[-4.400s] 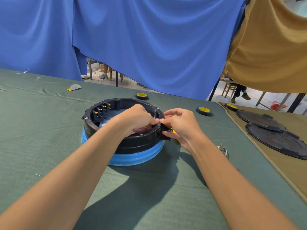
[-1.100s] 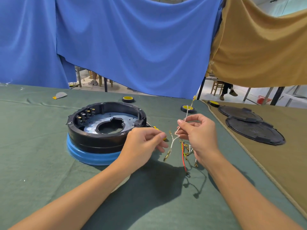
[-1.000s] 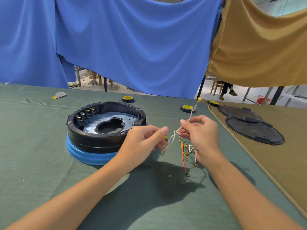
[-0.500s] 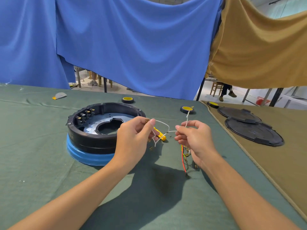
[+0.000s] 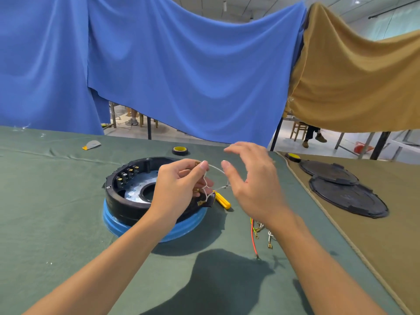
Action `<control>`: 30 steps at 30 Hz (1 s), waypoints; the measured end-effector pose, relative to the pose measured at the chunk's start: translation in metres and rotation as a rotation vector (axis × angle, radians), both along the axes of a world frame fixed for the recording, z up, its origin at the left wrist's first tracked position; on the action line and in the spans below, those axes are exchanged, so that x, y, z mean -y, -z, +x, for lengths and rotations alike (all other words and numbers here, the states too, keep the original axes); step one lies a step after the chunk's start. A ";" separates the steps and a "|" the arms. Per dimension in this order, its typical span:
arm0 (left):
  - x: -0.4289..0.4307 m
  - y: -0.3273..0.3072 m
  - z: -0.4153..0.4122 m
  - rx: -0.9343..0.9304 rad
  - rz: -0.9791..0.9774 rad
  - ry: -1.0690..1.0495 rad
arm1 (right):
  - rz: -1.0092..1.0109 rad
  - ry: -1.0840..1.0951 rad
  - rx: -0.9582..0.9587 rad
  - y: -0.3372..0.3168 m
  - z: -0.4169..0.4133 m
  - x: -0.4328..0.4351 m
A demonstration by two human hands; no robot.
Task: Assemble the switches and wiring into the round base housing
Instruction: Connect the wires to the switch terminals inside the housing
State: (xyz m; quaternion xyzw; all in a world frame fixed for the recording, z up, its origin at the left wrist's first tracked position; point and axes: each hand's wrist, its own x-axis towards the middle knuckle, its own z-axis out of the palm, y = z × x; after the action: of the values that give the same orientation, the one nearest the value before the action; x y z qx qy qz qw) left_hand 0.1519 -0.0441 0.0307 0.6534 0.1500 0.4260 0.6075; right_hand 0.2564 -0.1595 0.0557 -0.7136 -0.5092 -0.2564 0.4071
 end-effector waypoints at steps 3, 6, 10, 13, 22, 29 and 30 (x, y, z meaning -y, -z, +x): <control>-0.015 -0.010 -0.005 -0.015 -0.054 0.046 | -0.198 -0.182 -0.258 -0.022 -0.003 -0.017; -0.032 -0.021 -0.011 -0.052 -0.065 0.054 | -0.232 -0.322 -0.478 -0.032 -0.006 -0.039; -0.064 -0.031 -0.021 -0.087 -0.107 -0.024 | -0.154 -0.379 -0.710 -0.035 -0.008 -0.065; -0.098 -0.031 -0.034 -0.153 0.051 -0.243 | -0.118 -0.351 -0.782 -0.039 -0.006 -0.082; -0.168 -0.003 -0.055 -0.563 0.237 -0.407 | -0.199 -0.493 -1.027 -0.039 -0.026 -0.127; -0.188 0.004 -0.047 -0.674 0.174 -0.311 | -0.320 -0.577 -1.219 -0.035 -0.035 -0.145; -0.190 0.005 -0.046 -0.690 0.172 -0.300 | -0.304 -0.592 -1.247 -0.036 -0.035 -0.147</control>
State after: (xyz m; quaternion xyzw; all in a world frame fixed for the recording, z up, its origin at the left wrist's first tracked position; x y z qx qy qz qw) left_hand 0.1058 0.1455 0.0258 0.7776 0.4033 0.2766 0.3952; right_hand 0.2209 -0.0123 0.0919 -0.6078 -0.3839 0.3958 0.5714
